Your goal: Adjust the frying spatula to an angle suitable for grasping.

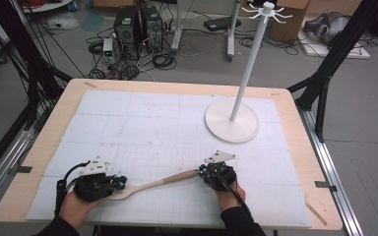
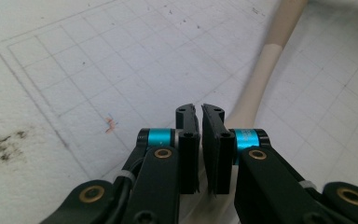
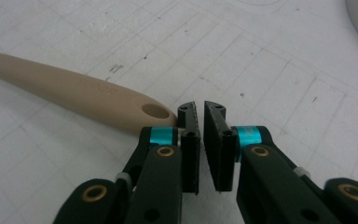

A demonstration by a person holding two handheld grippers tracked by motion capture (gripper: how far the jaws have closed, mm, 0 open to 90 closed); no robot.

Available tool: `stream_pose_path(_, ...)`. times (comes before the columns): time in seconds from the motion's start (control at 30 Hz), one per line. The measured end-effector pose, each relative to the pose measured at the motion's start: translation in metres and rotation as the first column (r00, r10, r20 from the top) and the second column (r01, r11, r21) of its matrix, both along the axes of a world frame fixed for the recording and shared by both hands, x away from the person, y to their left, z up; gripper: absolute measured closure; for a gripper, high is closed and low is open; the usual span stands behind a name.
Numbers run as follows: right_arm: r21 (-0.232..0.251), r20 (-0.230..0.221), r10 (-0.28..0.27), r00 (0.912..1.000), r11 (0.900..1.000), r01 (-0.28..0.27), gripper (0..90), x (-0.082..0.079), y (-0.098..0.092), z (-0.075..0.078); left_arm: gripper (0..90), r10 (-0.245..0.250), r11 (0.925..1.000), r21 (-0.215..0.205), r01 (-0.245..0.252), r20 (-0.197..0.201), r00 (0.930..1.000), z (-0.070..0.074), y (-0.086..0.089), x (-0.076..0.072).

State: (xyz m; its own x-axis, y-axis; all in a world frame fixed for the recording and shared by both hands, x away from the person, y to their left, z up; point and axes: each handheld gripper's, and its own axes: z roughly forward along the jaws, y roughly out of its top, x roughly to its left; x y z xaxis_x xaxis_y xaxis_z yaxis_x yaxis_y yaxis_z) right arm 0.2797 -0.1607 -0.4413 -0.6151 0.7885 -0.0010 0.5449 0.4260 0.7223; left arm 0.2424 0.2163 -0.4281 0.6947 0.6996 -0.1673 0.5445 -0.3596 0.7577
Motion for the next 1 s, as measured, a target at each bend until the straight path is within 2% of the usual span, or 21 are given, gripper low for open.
stream_pose_path(0.1,0.020,0.012,-0.015,0.9998,1.000,0.015,83.4,0.000,-0.005,0.004,84.4,0.019,0.9992,-0.035,-0.019,0.000,0.9998,0.001,0.003,0.000)
stream_pose_path(0.2,0.047,0.025,-0.032,0.9992,0.998,0.031,81.8,0.000,-0.013,0.009,84.0,0.024,0.9985,-0.050,-0.024,0.002,0.9997,0.003,0.007,-0.001)
stream_pose_path(0.3,0.072,0.053,-0.057,0.9969,0.996,0.054,78.4,-0.001,-0.024,0.019,82.3,0.029,0.9958,-0.087,-0.028,0.014,0.9995,0.006,0.010,-0.001)
stream_pose_path(0.33,0.096,0.090,-0.080,0.9928,0.993,0.071,72.7,-0.004,-0.036,0.029,79.6,0.035,0.9937,-0.108,-0.031,0.028,0.9990,0.008,0.011,-0.001)
stream_pose_path(0.37,0.096,0.090,-0.080,0.9928,0.993,0.071,72.7,-0.004,-0.036,0.029,79.6,0.031,0.9927,-0.118,-0.027,0.037,0.9988,0.009,0.013,-0.001)
stream_pose_path(0.4,0.117,0.122,-0.109,0.9866,0.989,0.094,64.4,-0.008,-0.049,0.037,75.7,0.032,0.9899,-0.139,-0.025,0.049,0.9983,0.011,0.015,-0.001)
stream_pose_path(0.43,0.117,0.122,-0.109,0.9866,0.989,0.094,64.4,-0.008,-0.049,0.037,75.7,0.040,0.9881,-0.151,-0.031,0.060,0.9974,0.012,0.016,-0.001)
stream_pose_path(0.47,0.119,0.162,-0.124,0.9791,0.987,0.105,52.4,-0.014,-0.064,0.044,65.8,0.051,0.9828,-0.181,-0.036,0.080,0.9955,0.015,0.019,0.000)
stream_pose_path(0.5,0.119,0.162,-0.124,0.9791,0.987,0.105,52.4,-0.014,-0.064,0.044,60.9,0.051,0.9828,-0.181,-0.036,0.080,0.9955,0.015,0.019,0.000)
stream_pose_path(0.53,0.118,0.193,-0.133,0.9722,0.987,0.112,45.2,-0.021,-0.077,0.048,54.3,0.062,0.9783,-0.202,-0.043,0.088,0.9941,0.017,0.020,0.000)
stream_pose_path(0.57,0.118,0.193,-0.133,0.9722,0.987,0.112,45.2,-0.021,-0.077,0.048,54.3,0.067,0.9746,-0.220,-0.043,0.101,0.9927,0.018,0.022,0.000)
stream_pose_path(0.6,0.118,0.209,-0.142,0.9677,0.986,0.119,40.4,-0.025,-0.085,0.051,51.1,0.070,0.9710,-0.236,-0.042,0.113,0.9911,0.020,0.023,0.000)
stream_pose_path(0.67,0.129,0.228,-0.168,0.9590,0.981,0.141,29.5,-0.034,-0.101,0.055,43.8,0.078,0.9648,-0.260,-0.038,0.143,0.9866,0.023,0.026,0.000)
stream_pose_path(0.7,0.146,0.236,-0.194,0.9524,0.976,0.162,25.8,-0.040,-0.110,0.057,40.6,0.083,0.9606,-0.275,-0.038,0.154,0.9846,0.024,0.027,-0.001)
stream_pose_path(0.8,0.169,0.266,-0.238,0.9341,0.966,0.198,19.1,-0.053,-0.130,0.060,31.3,0.108,0.9479,-0.315,-0.050,0.168,0.9799,0.026,0.030,-0.001)
stream_pose_path(0.83,0.177,0.269,-0.248,0.9306,0.963,0.205,18.3,-0.057,-0.135,0.059,29.4,0.108,0.9485,-0.313,-0.051,0.170,0.9795,0.026,0.031,0.000)
stream_pose_path(0.93,0.176,0.276,-0.251,0.9278,0.962,0.208,16.9,-0.067,-0.146,0.055,26.1,0.133,0.9421,-0.328,-0.068,0.180,0.9747,0.029,0.032,0.000)
stream_pose_path(0.97,0.176,0.276,-0.251,0.9278,0.962,0.208,16.9,-0.067,-0.146,0.055,26.1,0.127,0.9402,-0.336,-0.057,0.189,0.9737,0.030,0.034,-0.001)
stream_pose_path(1.0,0.161,0.281,-0.242,0.9287,0.966,0.203,16.9,-0.069,-0.147,0.054,25.3,0.122,0.9345,-0.353,-0.044,0.203,0.9716,0.030,0.034,-0.001)
